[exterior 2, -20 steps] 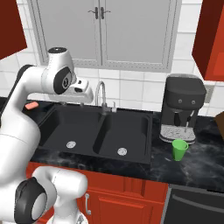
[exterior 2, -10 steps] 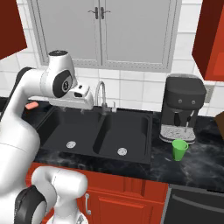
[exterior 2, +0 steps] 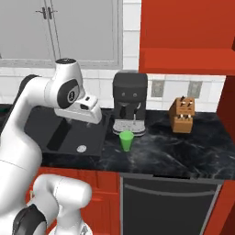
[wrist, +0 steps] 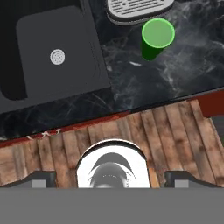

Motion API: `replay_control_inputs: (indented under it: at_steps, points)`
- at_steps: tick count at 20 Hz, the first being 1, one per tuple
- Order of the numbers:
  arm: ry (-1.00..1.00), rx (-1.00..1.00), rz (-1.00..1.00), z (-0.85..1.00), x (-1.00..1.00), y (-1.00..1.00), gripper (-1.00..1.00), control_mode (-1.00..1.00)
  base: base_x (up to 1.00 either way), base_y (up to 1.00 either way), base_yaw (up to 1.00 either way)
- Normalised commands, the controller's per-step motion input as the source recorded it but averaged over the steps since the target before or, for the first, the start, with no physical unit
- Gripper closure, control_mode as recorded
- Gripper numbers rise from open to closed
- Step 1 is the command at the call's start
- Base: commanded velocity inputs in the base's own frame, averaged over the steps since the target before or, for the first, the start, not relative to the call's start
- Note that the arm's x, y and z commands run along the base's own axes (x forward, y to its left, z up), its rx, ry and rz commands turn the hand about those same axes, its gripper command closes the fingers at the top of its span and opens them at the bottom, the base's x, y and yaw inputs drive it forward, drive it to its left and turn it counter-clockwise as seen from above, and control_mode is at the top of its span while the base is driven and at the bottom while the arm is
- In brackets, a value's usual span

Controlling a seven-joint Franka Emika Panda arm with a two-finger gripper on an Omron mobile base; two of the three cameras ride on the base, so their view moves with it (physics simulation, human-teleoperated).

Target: Move the cup from next to the sink to the open cabinet. Then, move the bowl with the tomato to the fridge to clear the area for faucet cleaning.

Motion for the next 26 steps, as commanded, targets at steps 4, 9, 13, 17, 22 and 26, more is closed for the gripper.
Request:
replay_control_inputs:
  at_steps: [4, 9, 13, 17, 22, 26]
  points:
    - [0.00, 0.00, 0.00, 0.00, 0.00, 0.00, -1.00, 1.00, 0.48, -0.71, -0.06]
    - [0.00, 0.00, 0.00, 0.00, 0.00, 0.00, -1.00, 1.00, 0.50, -0.32, 0.01]
    - [0.00, 0.00, 0.00, 0.00, 0.00, 0.00, -1.00, 1.00, 0.45, -0.21, 0.02]
    - [0.00, 0.00, 0.00, 0.00, 0.00, 0.00, -1.00, 1.00, 0.16, -0.36, 0.07]
    - [0.00, 0.04, 0.04, -0.18, 0.00, -0.13, -1.00, -1.00, 0.00, -0.18, 0.06]
    - [0.00, 0.21, 0.06, -0.49, 0.00, -0.44, -1.00, -1.00, 0.00, 0.00, 0.00]
